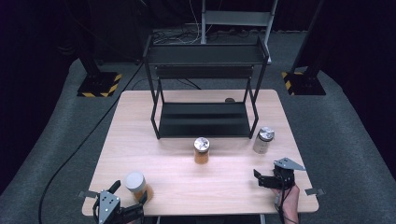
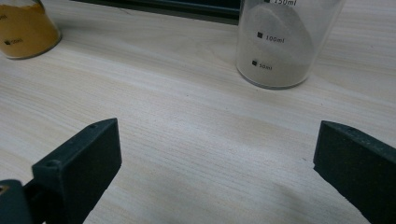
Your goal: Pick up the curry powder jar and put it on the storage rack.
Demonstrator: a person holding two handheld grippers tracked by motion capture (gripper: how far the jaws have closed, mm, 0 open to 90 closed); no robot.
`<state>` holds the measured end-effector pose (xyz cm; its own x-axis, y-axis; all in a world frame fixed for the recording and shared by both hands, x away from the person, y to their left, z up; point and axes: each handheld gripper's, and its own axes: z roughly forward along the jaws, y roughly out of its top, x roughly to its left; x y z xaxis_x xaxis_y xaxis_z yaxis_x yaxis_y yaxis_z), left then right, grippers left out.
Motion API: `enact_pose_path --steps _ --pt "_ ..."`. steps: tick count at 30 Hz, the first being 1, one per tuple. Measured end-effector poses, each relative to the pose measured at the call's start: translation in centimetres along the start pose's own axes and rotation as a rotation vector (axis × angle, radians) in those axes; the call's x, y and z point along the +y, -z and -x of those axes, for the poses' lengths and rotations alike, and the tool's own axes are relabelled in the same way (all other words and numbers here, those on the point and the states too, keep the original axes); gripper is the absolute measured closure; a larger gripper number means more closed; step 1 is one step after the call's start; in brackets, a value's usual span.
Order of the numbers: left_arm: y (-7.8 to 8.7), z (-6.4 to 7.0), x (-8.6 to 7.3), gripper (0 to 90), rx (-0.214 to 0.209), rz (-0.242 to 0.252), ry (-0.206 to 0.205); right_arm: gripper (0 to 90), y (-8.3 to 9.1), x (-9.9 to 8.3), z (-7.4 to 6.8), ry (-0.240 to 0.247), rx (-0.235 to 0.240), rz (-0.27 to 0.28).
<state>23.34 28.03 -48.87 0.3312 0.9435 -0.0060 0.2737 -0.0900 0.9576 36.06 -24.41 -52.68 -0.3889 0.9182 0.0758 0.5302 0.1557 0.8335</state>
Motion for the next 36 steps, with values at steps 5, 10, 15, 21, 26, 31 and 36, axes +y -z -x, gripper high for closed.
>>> enact_pose_path --steps 5,10,15,21,26,31,36 --pt "-1.0 0.1 0.0 0.0 -0.005 -0.009 -0.003 0.0 0.0 0.0 0.0 -0.001 0.0 0.0" --pt "-1.4 0.1 -0.2 0.0 -0.005 -0.012 -0.001 0.0 0.0 0.0 0.0 -0.001 0.002 0.0" --pt "-1.7 0.1 -0.2 0.0 -0.004 -0.011 0.002 0.0 0.0 0.0 0.0 -0.002 0.003 0.0" --pt "-2.0 0.0 0.0 0.0 0.001 0.002 0.007 0.0 0.0 0.0 0.0 -0.002 0.004 -0.001" --pt "-2.2 -0.1 0.2 0.1 -0.003 0.002 0.01 0.0 0.0 0.0 0.0 0.001 0.004 -0.004" --pt "-2.3 -0.1 0.4 0.3 -0.017 0.015 0.02 0.0 0.0 0.0 0.0 0.001 0.005 -0.004" --pt "-2.3 0.1 0.7 13.2 -0.036 0.025 0.009 0.0 0.0 0.0 0.0 -0.004 0.006 -0.001"
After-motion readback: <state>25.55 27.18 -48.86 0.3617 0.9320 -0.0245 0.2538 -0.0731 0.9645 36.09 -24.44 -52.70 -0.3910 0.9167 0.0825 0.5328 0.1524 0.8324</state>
